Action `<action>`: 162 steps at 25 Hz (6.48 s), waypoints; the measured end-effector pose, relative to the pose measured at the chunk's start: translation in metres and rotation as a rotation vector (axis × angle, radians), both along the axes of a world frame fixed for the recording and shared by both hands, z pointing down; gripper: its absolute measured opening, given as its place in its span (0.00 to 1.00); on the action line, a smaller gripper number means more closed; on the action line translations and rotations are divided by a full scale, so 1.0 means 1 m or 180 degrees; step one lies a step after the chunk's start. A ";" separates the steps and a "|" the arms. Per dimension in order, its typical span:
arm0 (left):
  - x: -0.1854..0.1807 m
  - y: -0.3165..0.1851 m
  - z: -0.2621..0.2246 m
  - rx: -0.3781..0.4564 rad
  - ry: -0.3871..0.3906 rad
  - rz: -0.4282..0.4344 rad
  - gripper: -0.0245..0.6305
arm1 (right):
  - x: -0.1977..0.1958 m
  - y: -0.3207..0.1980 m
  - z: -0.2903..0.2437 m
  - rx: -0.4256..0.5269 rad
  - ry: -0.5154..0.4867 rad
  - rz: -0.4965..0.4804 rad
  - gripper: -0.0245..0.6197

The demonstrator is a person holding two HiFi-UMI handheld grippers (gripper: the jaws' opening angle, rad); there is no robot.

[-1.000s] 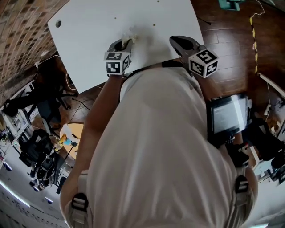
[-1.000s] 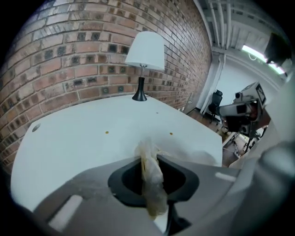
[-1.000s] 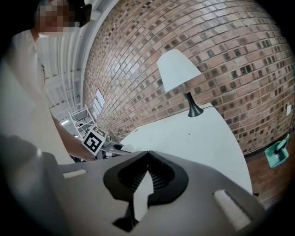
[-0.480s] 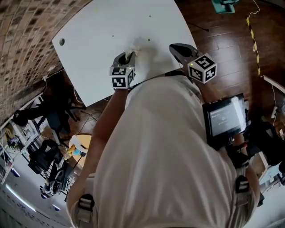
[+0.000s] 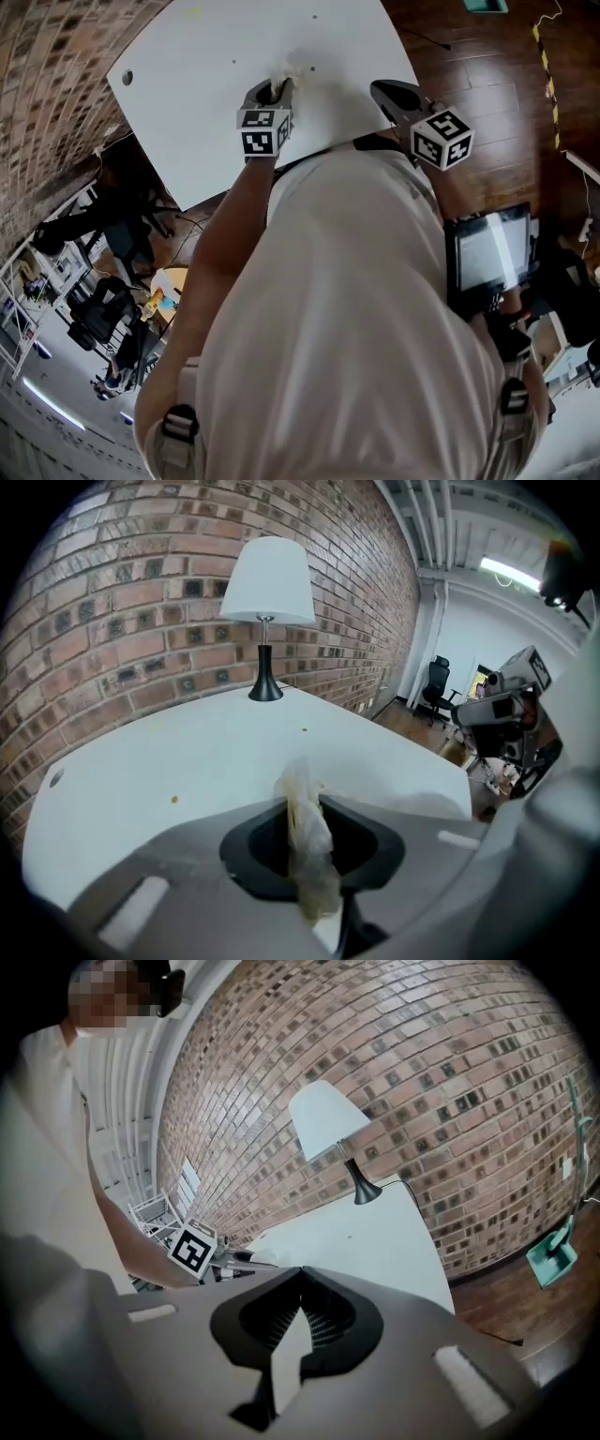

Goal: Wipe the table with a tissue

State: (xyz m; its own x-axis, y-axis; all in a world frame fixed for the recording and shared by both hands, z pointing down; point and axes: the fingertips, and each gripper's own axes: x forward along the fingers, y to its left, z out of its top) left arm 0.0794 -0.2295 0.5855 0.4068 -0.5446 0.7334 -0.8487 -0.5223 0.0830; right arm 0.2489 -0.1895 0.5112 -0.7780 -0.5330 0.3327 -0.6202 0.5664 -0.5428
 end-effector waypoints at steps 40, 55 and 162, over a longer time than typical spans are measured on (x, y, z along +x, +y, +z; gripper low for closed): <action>0.145 0.088 -0.007 -0.0230 0.0444 0.1784 0.11 | 0.040 -0.011 -0.002 0.0077 -0.0064 0.0346 0.05; -0.028 0.069 -0.022 -0.0047 0.0339 -0.0130 0.11 | 0.047 -0.023 0.001 0.0006 0.0070 0.0344 0.05; 0.047 -0.037 -0.019 0.0326 0.0320 -0.0171 0.10 | 0.091 -0.041 -0.014 0.0078 0.0203 0.0380 0.05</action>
